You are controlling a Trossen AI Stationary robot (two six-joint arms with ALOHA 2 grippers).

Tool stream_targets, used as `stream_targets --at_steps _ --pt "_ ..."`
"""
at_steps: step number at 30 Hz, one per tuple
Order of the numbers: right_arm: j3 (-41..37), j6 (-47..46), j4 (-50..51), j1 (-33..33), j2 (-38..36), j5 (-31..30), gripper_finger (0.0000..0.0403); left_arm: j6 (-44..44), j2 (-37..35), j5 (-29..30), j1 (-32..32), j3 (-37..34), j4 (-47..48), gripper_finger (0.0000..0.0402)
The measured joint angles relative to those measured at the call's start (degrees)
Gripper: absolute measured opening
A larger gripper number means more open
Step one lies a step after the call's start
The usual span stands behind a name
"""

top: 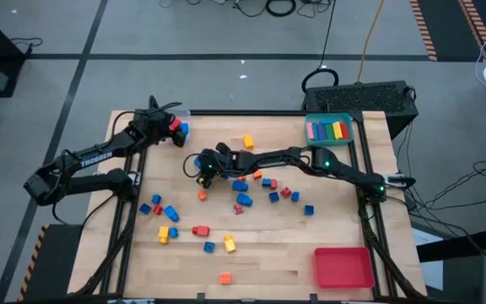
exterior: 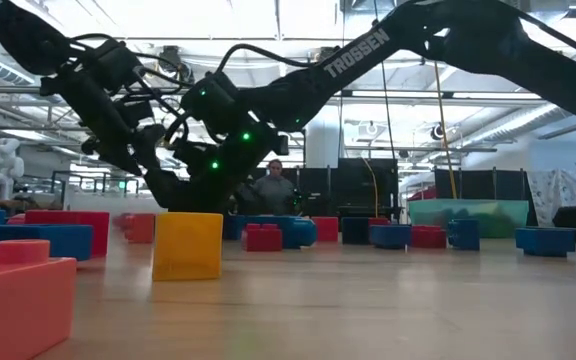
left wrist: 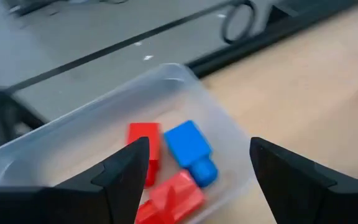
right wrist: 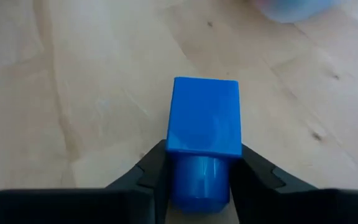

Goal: Sort blocks by size
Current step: Put the big blue game piece into the transparent bin

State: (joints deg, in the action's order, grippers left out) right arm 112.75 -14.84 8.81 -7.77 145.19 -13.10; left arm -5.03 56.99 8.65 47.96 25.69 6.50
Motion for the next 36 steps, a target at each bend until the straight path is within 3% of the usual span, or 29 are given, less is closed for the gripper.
stream_targets --at_steps 7,10,13,18,25,36 --pt "-0.1 12.3 7.4 0.7 -4.5 -0.7 0.011 11.5 -0.9 -16.6 -1.7 0.0 0.2 0.0279" --pt "0.0 14.3 9.0 0.8 -6.4 -0.6 0.011 15.5 -1.1 -25.0 -2.9 0.0 0.0 0.0279" --pt "-0.1 15.1 9.8 0.8 -8.2 -0.5 0.011 18.5 -1.1 -29.8 -4.8 0.0 0.0 0.0279" --pt "-0.1 17.7 13.1 0.8 -10.8 -0.8 0.011 21.5 -1.0 -30.3 -8.8 -0.1 -0.2 0.0279" --pt "0.0 18.9 20.7 0.7 -12.0 -6.0 0.011 24.5 -1.0 -30.3 -13.4 -1.4 -1.8 0.0279" --pt "0.0 22.0 18.3 1.6 -12.5 2.3 0.011 34.1 -0.9 -28.8 -20.2 -2.4 -3.2 0.0279"
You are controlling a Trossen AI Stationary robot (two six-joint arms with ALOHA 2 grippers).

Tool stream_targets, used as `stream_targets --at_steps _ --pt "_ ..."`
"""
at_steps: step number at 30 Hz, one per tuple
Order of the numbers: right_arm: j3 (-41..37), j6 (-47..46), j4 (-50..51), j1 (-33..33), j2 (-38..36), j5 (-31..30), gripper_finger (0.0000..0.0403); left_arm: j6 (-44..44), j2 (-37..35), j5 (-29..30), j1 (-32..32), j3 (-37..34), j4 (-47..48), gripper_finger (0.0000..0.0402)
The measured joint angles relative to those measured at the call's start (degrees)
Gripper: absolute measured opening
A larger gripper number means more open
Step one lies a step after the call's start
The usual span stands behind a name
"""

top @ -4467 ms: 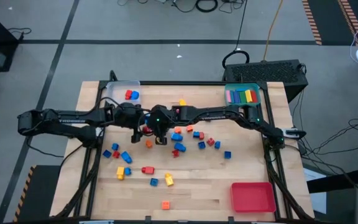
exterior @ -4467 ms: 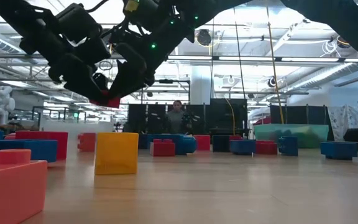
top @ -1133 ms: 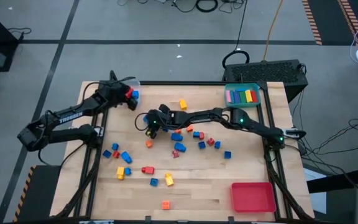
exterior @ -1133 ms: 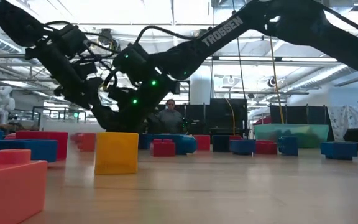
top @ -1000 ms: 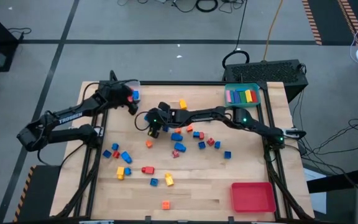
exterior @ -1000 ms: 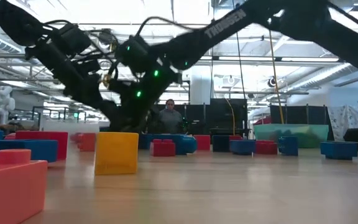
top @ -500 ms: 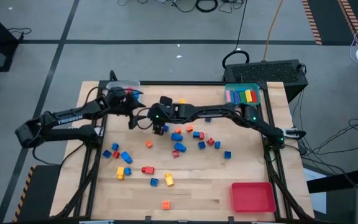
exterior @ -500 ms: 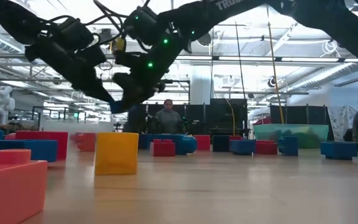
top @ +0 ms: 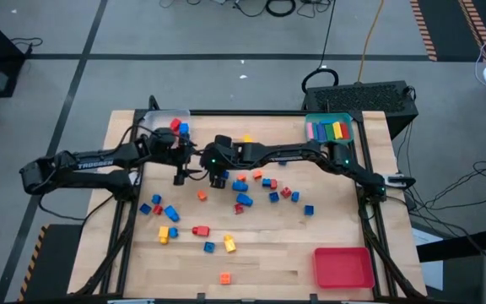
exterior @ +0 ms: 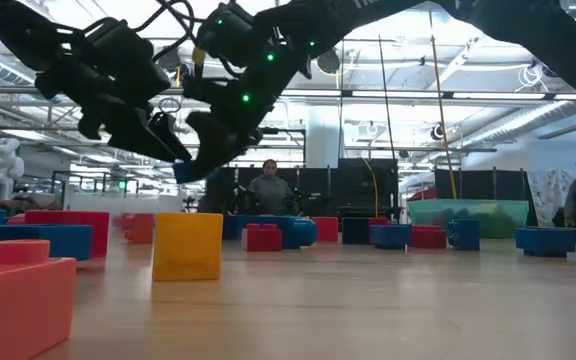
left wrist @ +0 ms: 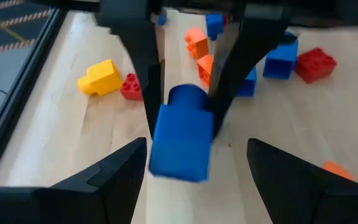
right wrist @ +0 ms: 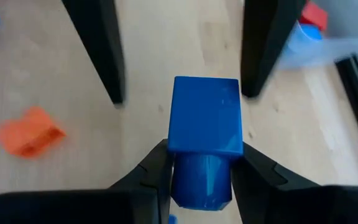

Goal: Sort blocks by size
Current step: Put the big blue game piece into the transparent bin

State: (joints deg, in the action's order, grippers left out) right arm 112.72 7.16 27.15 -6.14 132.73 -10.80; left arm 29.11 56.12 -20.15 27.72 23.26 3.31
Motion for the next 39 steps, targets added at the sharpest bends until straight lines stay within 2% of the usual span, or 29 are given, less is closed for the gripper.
stream_targets --at_steps 6,10,24,28,35,39 --pt "0.0 1.0 0.0 0.6 0.0 1.3 0.0111 0.4 0.0 4.2 -1.6 -0.1 0.1 0.0279" --pt "0.0 1.0 0.0 0.7 0.0 3.3 0.0111 0.4 0.0 4.2 -1.7 -0.1 0.4 0.0279" --pt "0.0 1.5 -2.5 0.6 0.0 3.7 0.0111 0.4 0.0 4.6 -1.6 -0.1 1.7 0.0273" --pt "0.0 1.7 -2.6 0.6 0.0 3.7 0.0111 0.2 0.0 4.7 -1.6 -0.1 1.6 0.0241" --pt "0.0 2.0 -3.5 0.6 -0.1 4.0 0.0112 0.3 0.0 1.9 -1.6 -0.1 1.8 0.0144" --pt "0.0 0.4 -3.4 0.6 -0.1 4.7 0.0131 -1.0 0.0 2.6 -1.6 -0.1 0.9 0.0135"
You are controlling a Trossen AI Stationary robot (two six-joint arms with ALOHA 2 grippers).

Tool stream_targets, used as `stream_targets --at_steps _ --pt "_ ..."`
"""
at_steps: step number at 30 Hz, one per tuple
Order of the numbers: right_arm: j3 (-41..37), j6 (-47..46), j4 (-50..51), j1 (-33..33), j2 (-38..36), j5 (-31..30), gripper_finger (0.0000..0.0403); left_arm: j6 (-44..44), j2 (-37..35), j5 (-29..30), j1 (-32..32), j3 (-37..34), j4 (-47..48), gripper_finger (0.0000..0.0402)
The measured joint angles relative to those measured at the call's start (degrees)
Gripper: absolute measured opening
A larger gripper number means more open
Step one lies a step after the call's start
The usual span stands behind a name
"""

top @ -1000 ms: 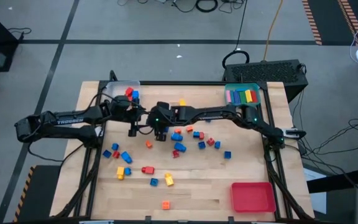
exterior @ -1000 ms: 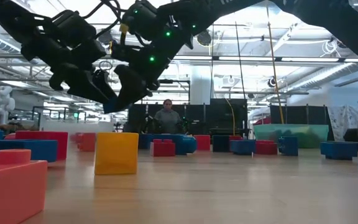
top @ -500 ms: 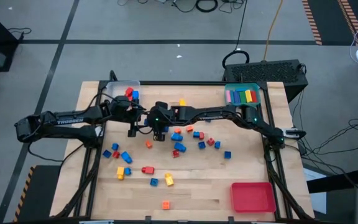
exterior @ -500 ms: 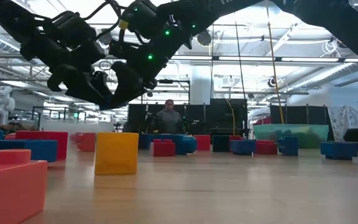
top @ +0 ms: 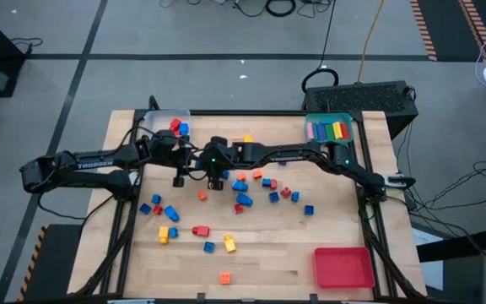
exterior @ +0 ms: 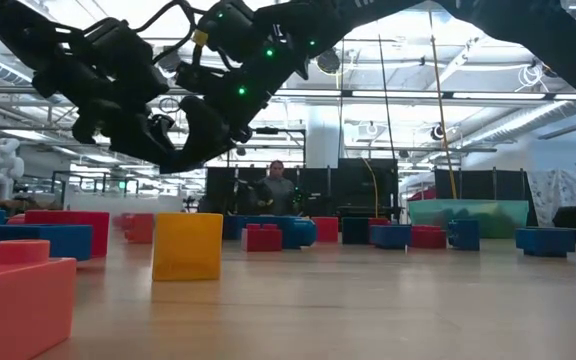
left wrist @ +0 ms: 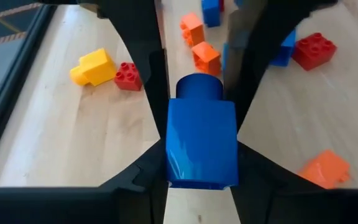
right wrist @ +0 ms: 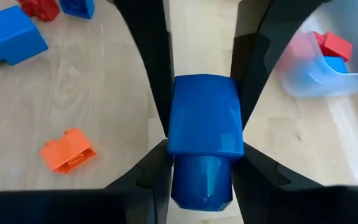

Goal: Sort blocks by size
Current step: Put the big blue game piece into the transparent bin

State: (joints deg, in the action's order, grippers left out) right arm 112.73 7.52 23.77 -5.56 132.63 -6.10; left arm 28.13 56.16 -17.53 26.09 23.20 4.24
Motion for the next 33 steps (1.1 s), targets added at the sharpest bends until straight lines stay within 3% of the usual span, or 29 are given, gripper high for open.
stream_targets --at_steps 5,12,20,22,33 --pt "0.0 -4.8 -0.4 -1.2 -0.1 -2.0 0.0192 -4.9 0.0 8.6 0.0 1.2 -0.7 0.0135" --pt "0.0 -14.3 3.0 -3.0 -0.5 -4.0 0.0266 -10.3 -0.1 15.2 0.3 2.5 -1.3 0.0135" --pt "0.0 -17.2 5.6 -5.1 -1.1 -4.6 0.0274 -20.1 0.0 42.0 3.8 2.5 -0.9 0.0135" --pt "0.0 -17.0 5.4 -4.9 -1.1 -4.4 0.0271 -22.4 0.0 46.3 6.0 2.4 -0.6 0.0135" --pt "0.0 -16.0 4.5 -4.4 -1.1 -4.4 0.027 -37.3 0.0 45.1 18.7 1.6 4.9 0.0143"
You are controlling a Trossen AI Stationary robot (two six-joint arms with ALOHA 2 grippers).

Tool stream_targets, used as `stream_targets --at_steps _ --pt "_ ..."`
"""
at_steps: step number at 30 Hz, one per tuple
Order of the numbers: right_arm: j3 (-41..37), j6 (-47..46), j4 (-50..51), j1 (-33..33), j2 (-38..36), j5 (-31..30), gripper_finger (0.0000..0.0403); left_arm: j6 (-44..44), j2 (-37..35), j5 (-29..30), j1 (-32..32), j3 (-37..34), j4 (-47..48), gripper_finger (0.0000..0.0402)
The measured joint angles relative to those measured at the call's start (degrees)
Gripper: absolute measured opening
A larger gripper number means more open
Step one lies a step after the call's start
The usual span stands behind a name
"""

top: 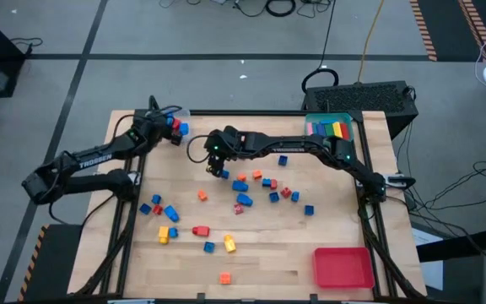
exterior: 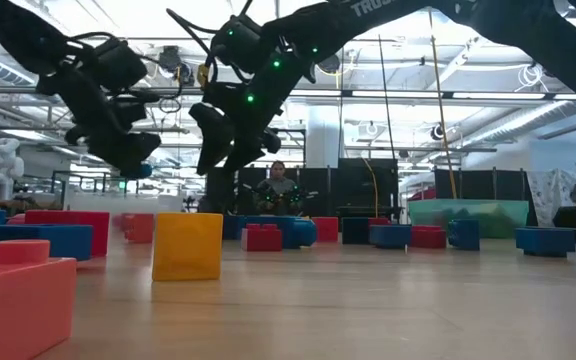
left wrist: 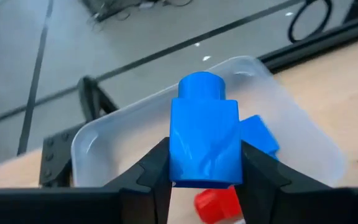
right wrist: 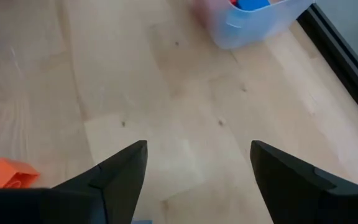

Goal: Sort blocks by size
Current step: Put the big blue game piece into the transparent bin

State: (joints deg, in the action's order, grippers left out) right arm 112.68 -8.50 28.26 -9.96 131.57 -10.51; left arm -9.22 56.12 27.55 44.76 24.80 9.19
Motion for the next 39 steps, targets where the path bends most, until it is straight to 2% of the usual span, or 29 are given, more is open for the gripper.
stream_targets --at_steps 5,9,14,19,22,26,29,32,35,39 --pt "0.0 -0.4 -0.4 0.2 0.0 0.1 0.027 -1.0 0.0 -0.1 1.9 -0.1 0.3 0.0218" --pt "0.0 -0.4 -1.0 0.7 0.0 0.1 0.027 -0.3 0.0 -0.2 2.1 -0.1 0.4 0.0254" --pt "0.0 1.6 -3.8 1.9 0.1 1.0 0.027 3.2 0.0 -5.1 2.1 -0.1 0.2 0.0263" --pt "0.0 4.4 -5.7 3.5 0.1 7.3 0.027 4.1 -0.8 -13.6 1.5 0.3 -0.2 0.0264" --pt "0.0 5.6 -7.3 4.6 0.1 9.5 0.027 4.9 -2.4 -14.9 -0.3 0.3 0.0 0.0264" --pt "0.0 6.2 -6.8 6.5 0.1 9.2 0.027 5.6 -5.5 -15.6 -3.7 0.3 0.7 0.0265" --pt "0.0 4.9 -2.5 7.5 0.1 5.1 0.027 6.6 -7.5 -15.8 -6.3 0.4 0.8 0.0265" --pt "0.0 2.4 7.1 8.1 0.1 0.1 0.027 7.0 -8.8 -16.4 -8.6 0.4 1.0 0.0265" --pt "0.0 1.3 16.6 8.5 0.0 -0.2 0.027 6.8 -9.2 -16.5 -10.5 0.4 1.9 0.0265" --pt "0.0 1.2 21.9 9.9 -0.2 0.2 0.027 7.0 -9.2 -16.5 -11.8 0.4 2.6 0.0265"
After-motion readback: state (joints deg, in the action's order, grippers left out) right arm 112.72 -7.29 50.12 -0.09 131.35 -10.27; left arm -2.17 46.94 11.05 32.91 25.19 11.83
